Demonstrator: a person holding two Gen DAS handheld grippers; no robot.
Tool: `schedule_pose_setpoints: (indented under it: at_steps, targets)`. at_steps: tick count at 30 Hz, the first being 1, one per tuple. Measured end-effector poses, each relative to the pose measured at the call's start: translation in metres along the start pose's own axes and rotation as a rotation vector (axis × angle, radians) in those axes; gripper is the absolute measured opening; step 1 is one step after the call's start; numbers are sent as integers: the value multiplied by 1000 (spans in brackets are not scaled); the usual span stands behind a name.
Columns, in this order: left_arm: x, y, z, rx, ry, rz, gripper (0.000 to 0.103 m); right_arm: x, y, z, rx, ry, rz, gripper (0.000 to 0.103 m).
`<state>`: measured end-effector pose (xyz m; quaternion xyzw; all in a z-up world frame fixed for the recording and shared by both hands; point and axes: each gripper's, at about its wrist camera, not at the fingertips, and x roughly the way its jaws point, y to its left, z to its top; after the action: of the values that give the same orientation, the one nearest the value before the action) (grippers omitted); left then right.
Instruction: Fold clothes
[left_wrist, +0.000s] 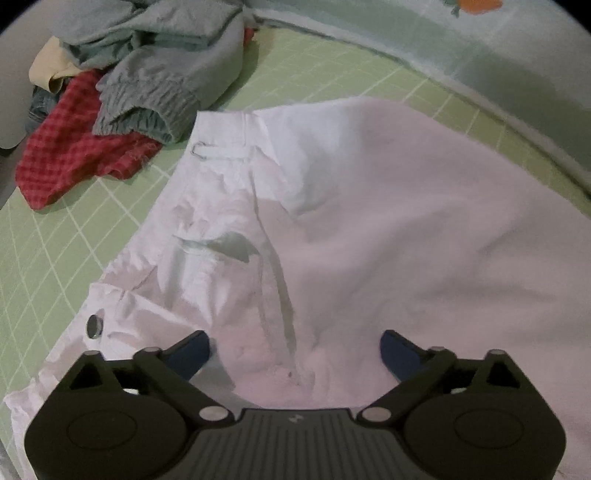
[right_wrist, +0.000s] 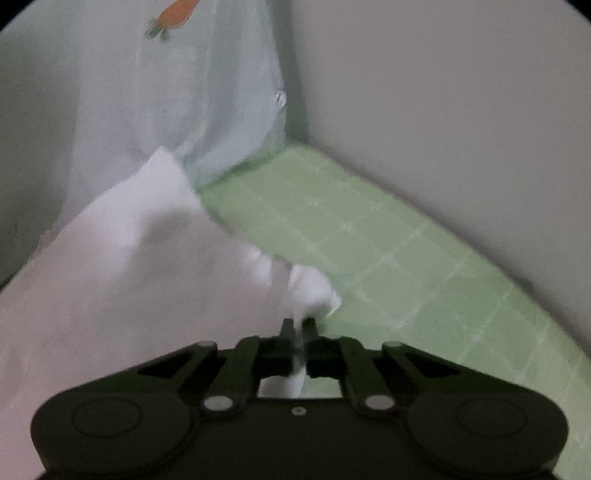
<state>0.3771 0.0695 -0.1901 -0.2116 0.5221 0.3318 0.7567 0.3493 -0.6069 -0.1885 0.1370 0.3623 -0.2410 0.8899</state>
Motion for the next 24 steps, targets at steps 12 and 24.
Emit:
schedule_pose_setpoints:
  at_steps: [12,24]
  targets:
    - [-42,86,-54,-124,-67,-22,96,-52,-17,-13,36,-21,-55,80]
    - [-70,175,-151,-246,-116,-62,96,-183,-118,-153,208,108,34,97]
